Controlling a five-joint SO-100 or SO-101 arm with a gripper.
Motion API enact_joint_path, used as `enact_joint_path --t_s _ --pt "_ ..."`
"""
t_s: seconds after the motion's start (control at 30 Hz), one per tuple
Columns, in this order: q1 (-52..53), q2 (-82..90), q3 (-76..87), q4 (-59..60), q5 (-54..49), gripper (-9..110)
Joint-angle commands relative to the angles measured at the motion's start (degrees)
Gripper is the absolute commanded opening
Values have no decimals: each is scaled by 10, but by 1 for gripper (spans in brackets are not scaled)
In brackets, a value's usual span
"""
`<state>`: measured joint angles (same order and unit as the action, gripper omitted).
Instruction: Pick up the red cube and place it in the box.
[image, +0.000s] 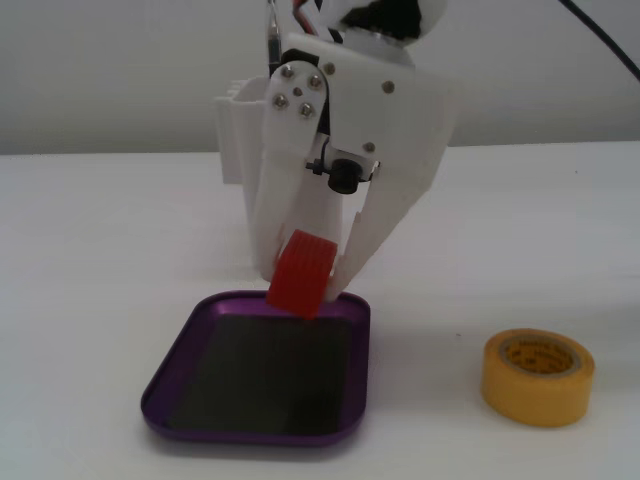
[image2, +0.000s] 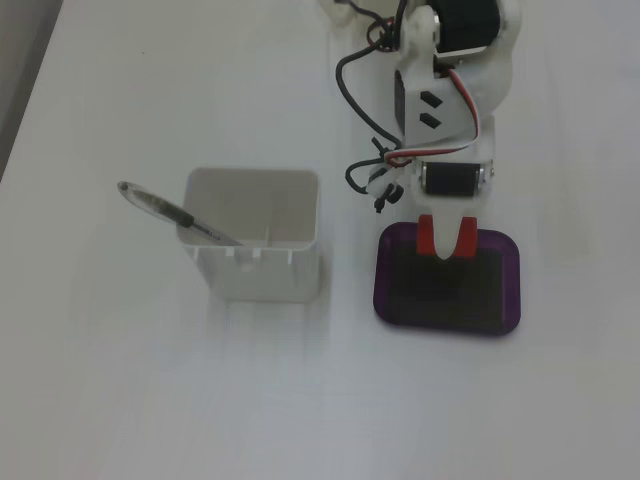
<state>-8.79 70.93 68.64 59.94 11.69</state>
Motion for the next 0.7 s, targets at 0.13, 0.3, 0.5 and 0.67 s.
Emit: enact_joint_path --t_s 0.13,0.3,0.5,0.67 --pt "-1 -47 -28 -4 -33 -1" --pt "-2 -64 -33 -4 -38 0" --pt "-1 -69 -34 -4 -39 0" --pt "-1 -65 -34 -4 -40 0"
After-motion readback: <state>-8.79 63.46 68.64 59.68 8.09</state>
